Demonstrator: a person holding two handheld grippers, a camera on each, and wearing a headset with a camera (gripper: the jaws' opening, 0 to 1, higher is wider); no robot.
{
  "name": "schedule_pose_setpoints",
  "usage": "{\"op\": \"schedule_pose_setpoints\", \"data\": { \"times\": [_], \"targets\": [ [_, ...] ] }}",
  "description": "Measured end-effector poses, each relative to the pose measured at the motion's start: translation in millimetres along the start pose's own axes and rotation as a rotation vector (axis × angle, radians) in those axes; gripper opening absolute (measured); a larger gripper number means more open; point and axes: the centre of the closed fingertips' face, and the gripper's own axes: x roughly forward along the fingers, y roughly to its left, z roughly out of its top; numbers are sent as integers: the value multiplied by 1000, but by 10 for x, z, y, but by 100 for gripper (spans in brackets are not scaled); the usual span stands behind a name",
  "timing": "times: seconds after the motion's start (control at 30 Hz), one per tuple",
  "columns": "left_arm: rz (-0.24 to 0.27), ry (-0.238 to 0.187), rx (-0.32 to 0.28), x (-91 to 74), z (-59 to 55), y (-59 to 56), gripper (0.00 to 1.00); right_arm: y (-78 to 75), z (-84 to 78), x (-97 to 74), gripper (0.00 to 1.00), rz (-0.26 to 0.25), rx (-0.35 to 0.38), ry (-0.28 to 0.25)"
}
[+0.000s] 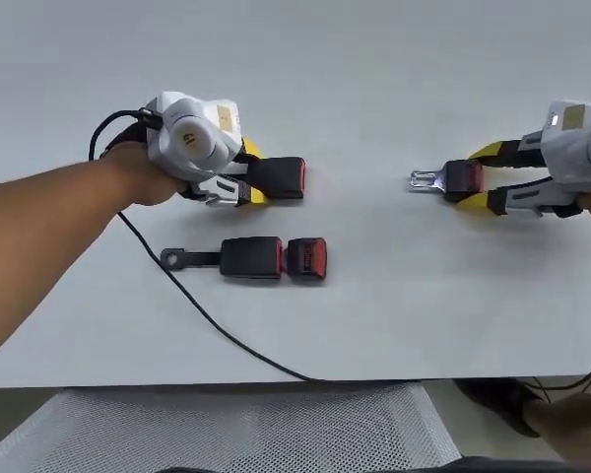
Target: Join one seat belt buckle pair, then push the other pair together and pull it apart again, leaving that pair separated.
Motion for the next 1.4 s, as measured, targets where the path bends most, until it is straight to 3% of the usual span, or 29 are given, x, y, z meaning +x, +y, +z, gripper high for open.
{"op": "schedule_pose_setpoints", "data": {
  "times": [0.23,0.3,0.33,0.37,0.4,0.43,0.47,0.53,0.57,0.7,0.83,0.9,1.0,1.07,1.1,1.2,1.4],
  "targets": [
    [1,4,-5,3,5,-3,35,-34,-8,-12,36,0,1,6],
    [2,11,-11,6,8,-4,35,-38,-13,-13,36,3,-31,13],
    [2,13,-26,6,8,-7,35,-37,-16,-12,36,0,-31,18],
    [-1,24,-78,3,-13,-23,37,-44,-20,-12,37,-8,-37,25],
    [-28,-15,-105,18,51,-57,39,-59,-20,-9,39,-23,-41,29],
    [-35,-14,-151,4,35,-89,43,-90,-4,-22,42,-48,-43,21],
    [-59,-42,-149,7,74,-128,50,-101,16,-34,45,-59,-42,11],
    [-51,-51,-148,-10,61,-151,57,-132,125,-78,52,-89,11,-54],
    [-40,-47,-161,-10,50,-151,58,-150,177,-109,53,-100,26,-84],
    [-13,-50,-204,-24,44,-158,69,-192,201,-156,65,-141,72,-111],
    [29,-86,-229,-105,115,-155,76,-201,212,-191,72,-185,113,-130],
    [56,-109,-255,-155,146,-135,80,-203,230,-214,76,-222,144,-147],
    [97,-126,-300,-236,152,-106,85,-244,231,-274,81,-329,189,-149],
    [134,-167,-340,-309,190,-72,88,-221,320,-303,85,-370,218,-200],
    [151,-188,-379,-360,205,-63,88,-201,341,-315,86,-381,229,-208],
    [207,-221,-420,-476,203,-27,92,-96,427,-321,88,-394,242,-222],
    [264,-281,-497,-663,189,-100,95,58,568,-336,96,-437,281,-261]
  ]
}}
